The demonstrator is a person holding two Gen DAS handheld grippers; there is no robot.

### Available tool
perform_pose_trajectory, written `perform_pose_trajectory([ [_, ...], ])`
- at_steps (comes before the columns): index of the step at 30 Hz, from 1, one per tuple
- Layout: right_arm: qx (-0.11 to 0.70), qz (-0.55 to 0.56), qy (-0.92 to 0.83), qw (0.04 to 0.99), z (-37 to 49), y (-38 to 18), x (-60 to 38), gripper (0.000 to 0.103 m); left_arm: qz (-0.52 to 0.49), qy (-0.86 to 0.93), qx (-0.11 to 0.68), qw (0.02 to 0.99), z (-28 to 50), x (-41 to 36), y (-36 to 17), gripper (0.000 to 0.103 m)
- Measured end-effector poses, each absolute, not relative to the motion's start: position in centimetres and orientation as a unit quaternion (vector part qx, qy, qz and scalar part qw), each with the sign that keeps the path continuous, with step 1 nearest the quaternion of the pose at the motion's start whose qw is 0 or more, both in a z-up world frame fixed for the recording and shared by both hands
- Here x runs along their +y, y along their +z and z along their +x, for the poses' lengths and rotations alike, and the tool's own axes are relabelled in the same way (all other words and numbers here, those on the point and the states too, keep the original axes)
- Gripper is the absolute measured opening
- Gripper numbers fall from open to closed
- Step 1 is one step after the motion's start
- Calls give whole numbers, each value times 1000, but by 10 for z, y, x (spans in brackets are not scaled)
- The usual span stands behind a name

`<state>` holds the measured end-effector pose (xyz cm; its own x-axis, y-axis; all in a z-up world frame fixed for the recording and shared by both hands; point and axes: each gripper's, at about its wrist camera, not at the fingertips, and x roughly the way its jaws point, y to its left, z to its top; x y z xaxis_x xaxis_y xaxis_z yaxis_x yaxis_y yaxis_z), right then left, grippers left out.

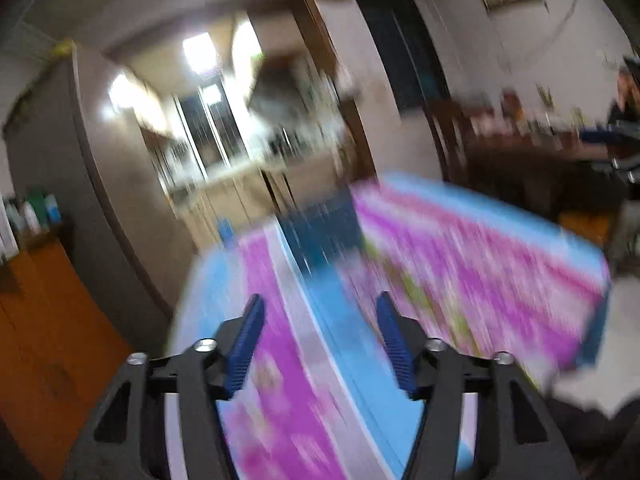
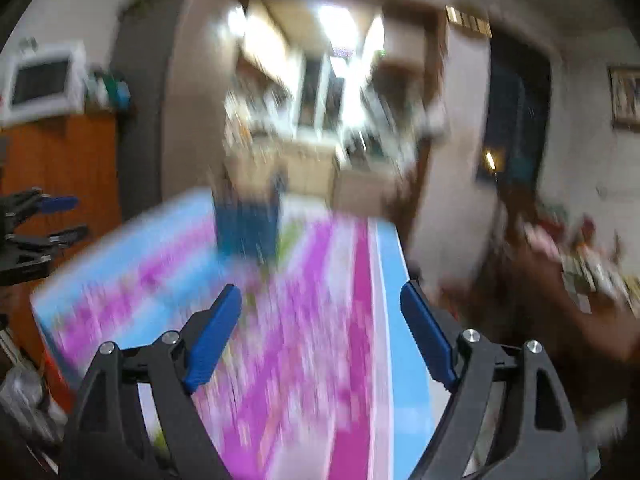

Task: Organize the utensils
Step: 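Move both open grippers back over the last chopsticks, then close the left gripper on a chopstick while the right gripper grasps the last one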

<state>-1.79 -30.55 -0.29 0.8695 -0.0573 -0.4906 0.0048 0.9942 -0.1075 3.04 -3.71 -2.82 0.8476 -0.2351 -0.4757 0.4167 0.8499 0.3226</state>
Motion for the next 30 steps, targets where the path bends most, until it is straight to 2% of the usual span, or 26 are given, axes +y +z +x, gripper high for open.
perform_pose_trajectory([
  [2,292,-29,-13,956,-27,-41,-302,73,201,-184,261,926,13,-44,-72,38],
  [4,302,-26,-25,953,-34,-70,-293,67,195,-181,280,922,1,-52,-103,31],
  [8,290,-21,-23,956,-47,-104,-274,52,196,-176,259,929,-9,-73,-125,30],
  [12,259,-59,-52,963,-53,-126,-259,51,178,-153,252,939,3,-78,-133,30],
  [18,261,-40,-60,963,-50,-135,-261,50,160,-136,259,943,14,-85,-148,30],
  [21,259,-48,-59,963,-49,-137,-259,41,156,-122,247,949,16,-85,-151,30],
  [24,255,-48,-56,964,-51,-140,-255,38,144,-127,241,951,14,-83,-153,23],
  [26,252,-46,-55,965,-52,-143,-255,38,154,-129,233,952,11,-87,-155,15],
  [30,253,-46,-60,965,-49,-148,-255,38,158,-132,223,953,8,-89,-157,11],
])
